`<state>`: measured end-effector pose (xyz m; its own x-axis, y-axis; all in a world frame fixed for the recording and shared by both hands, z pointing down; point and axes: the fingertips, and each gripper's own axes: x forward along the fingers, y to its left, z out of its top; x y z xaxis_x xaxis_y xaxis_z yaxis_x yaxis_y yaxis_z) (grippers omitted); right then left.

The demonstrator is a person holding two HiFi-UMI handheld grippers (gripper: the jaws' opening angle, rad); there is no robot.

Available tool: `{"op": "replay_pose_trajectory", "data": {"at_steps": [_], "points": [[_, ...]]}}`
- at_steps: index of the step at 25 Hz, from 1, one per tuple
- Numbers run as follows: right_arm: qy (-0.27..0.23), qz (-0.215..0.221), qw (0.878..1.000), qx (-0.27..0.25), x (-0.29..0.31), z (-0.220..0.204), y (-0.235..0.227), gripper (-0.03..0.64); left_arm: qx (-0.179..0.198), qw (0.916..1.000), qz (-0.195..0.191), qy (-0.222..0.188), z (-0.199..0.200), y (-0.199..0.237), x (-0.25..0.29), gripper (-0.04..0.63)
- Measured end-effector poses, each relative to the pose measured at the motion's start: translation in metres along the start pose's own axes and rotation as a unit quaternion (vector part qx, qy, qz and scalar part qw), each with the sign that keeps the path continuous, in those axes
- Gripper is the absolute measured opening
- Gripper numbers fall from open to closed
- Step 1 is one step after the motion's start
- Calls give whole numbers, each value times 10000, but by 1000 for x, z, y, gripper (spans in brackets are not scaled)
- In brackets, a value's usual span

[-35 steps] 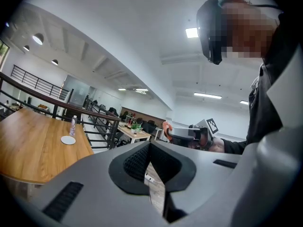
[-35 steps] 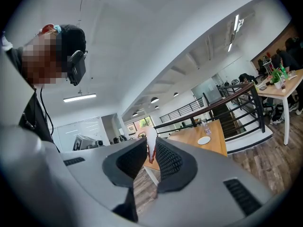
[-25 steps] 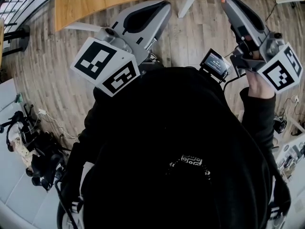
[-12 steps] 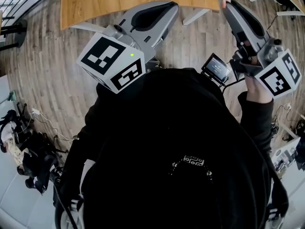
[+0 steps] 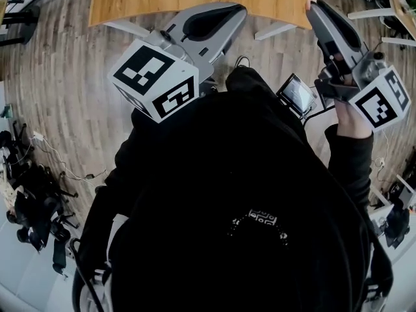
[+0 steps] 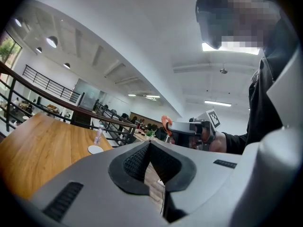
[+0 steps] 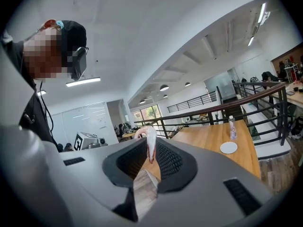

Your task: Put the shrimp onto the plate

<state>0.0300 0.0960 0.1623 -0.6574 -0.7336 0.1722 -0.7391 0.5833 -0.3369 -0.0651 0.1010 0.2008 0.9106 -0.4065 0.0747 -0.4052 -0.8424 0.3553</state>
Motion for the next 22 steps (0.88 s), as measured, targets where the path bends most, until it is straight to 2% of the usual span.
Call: {"op": "replay_pose_trajectory", "data": {"at_steps": [4,7,11,14,22], "points": [[5,318,9995,40,19,2,-14,67,42,9992,395,-53,6,23,0,3],[-3,470,9989,48,44,7,-26,67,77,9984,545,-101,13,42,3,3],[-12,626,9980,39,67,14,-51,67,70,9981,612,-68,10,62,20,3],[35,690,9976,0,78,30,-65,67,47,9977,664,-100,24,72,34,3],[35,726,9973,137,104,42,-112,67,3,9973,730,-23,33,105,72,3]]}}
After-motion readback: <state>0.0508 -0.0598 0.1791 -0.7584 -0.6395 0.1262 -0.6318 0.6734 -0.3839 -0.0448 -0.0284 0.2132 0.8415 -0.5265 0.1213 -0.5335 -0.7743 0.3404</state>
